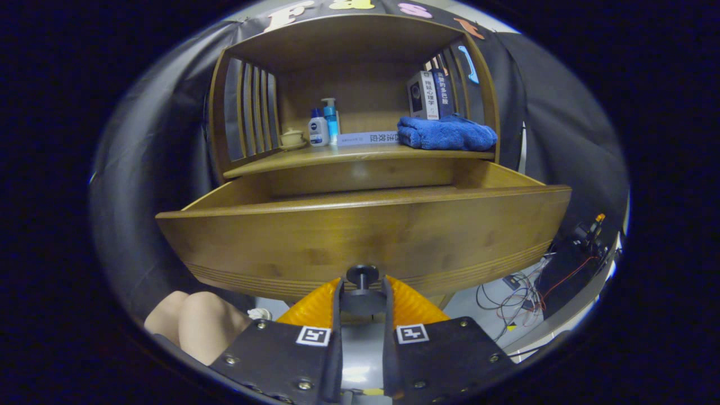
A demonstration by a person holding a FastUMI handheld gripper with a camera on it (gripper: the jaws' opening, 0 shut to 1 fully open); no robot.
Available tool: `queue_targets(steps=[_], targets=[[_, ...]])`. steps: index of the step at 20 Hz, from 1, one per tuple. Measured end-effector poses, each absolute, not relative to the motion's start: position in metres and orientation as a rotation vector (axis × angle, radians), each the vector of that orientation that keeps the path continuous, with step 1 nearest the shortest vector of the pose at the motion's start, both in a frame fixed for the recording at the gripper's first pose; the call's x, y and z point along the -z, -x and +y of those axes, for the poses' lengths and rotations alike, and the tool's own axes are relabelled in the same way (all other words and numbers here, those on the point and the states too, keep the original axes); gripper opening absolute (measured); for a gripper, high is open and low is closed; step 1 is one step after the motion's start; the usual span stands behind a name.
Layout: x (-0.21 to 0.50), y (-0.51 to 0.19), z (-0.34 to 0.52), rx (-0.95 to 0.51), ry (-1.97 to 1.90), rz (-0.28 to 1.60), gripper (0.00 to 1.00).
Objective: Pull open the drawer, take out the items inside it, and place them on the countertop above the cabinet.
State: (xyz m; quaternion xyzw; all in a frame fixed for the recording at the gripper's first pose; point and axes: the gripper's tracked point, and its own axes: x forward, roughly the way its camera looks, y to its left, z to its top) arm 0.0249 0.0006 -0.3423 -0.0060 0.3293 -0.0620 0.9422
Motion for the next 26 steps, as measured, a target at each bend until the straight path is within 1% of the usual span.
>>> queue_targets(steps=[4, 5, 9, 13, 17, 20, 22, 26], targets=[[0.352, -0.007, 0.000, 0.132, 0.005, 0.710, 0.28], [0.347, -0.011, 0.000, 0.140, -0.006, 0.674, 0.28], [0.351, -0.011, -0.001, 0.112, 0.014, 0.712, 0.28], [0.330, -0.003, 0.001, 0.108, -0.002, 0.688, 0.42], [0.276, 0.005, -0.002, 0.126, -0.009, 0.607, 0.42], [0.232, -0.007, -0.002, 0.126, 0.002, 0.522, 0.42], [0.209, -0.031, 0.000, 0.108, 0.034, 0.499, 0.42], [0.219, -0.080, 0.005, 0.058, 0.032, 0.567, 0.42]])
